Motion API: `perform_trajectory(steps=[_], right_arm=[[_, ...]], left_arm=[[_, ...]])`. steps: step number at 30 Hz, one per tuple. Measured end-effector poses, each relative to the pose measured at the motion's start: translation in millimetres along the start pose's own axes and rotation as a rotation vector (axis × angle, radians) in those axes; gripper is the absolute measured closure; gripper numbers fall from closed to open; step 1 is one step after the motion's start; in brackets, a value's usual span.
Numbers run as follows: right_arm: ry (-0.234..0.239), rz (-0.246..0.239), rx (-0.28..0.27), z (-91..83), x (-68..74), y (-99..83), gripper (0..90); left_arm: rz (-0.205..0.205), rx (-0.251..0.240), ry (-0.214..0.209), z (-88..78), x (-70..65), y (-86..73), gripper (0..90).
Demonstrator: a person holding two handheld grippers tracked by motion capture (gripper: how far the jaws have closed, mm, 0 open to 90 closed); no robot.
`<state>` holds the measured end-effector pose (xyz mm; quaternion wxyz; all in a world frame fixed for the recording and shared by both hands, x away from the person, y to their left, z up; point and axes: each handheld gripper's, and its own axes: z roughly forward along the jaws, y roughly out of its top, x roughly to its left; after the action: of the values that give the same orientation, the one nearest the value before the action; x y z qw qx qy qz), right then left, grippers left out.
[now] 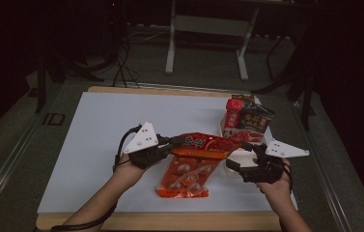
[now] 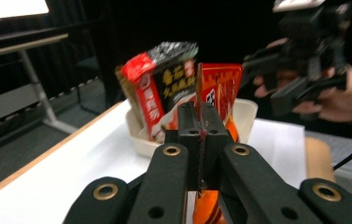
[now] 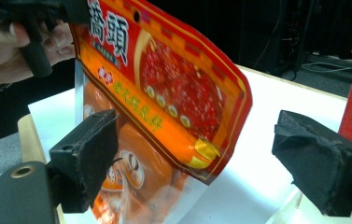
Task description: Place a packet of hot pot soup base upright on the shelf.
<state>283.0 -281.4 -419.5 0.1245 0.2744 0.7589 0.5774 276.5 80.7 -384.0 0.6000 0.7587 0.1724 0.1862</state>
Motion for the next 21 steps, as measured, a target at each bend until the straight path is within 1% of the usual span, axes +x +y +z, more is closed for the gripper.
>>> perform_trajectory(steps=[1,2,3,5,6,7,9,10,11,13,15,18,19,20,21], right_arm=[[0.01,0.0,0.005,0.3,0.7,0.0,14.2],[0.013,-0.003,0.005,0.5,1.0,0.0,14.2],[0.024,-0.003,0.003,0.9,1.5,0.2,14.2],[0.032,-0.005,0.004,1.4,2.3,0.7,14.2],[0.046,-0.013,0.004,2.8,4.4,1.8,14.3],[0.051,-0.013,0.003,3.1,5.4,2.3,14.3],[0.064,-0.021,0.003,4.3,7.5,3.7,14.3],[0.072,-0.019,-0.006,4.5,8.0,4.7,14.5],[0.075,-0.019,-0.01,4.3,8.3,5.5,15.7],[0.083,-0.023,-0.022,4.0,9.0,8.2,15.8],[0.095,-0.027,-0.032,3.9,9.9,11.1,15.8],[0.093,-0.036,-0.039,4.9,10.9,14.2,15.8],[0.092,-0.039,-0.043,7.9,11.0,17.3,15.8],[0.097,-0.034,-0.041,9.5,10.4,18.1,15.8],[0.102,-0.027,-0.039,11.3,9.6,18.7,16.1]], left_arm=[[0.002,-0.015,-0.004,-2.8,-1.2,4.6,90.0],[0.013,-0.022,0.002,-3.9,-2.3,5.8,90.0],[0.015,-0.025,0.007,-4.9,-2.5,6.9,90.0],[0.008,-0.028,0.005,-6.1,-2.2,7.8,90.0],[0.004,-0.037,0.006,-8.6,-1.6,8.9,90.0],[0.006,-0.04,0.012,-9.9,-1.5,9.5,90.0],[0.004,-0.047,0.009,-11.4,-1.0,10.2,90.0],[0.0,-0.062,0.012,-13.9,-0.4,12.0,90.0],[0.0,-0.062,0.012,-13.9,-0.4,12.0,90.0],[0.004,-0.079,0.001,-17.1,-0.4,15.7,90.0],[0.009,-0.09,0.003,-18.7,-1.9,18.4,90.0],[0.01,-0.094,-0.002,-19.3,-2.5,19.8,90.0],[0.013,-0.1,-0.001,-20.1,-3.6,22.9,90.0],[0.018,-0.105,0.001,-20.6,-3.9,24.0,90.0],[0.021,-0.112,-0.012,-21.9,-3.7,26.0,90.0]])
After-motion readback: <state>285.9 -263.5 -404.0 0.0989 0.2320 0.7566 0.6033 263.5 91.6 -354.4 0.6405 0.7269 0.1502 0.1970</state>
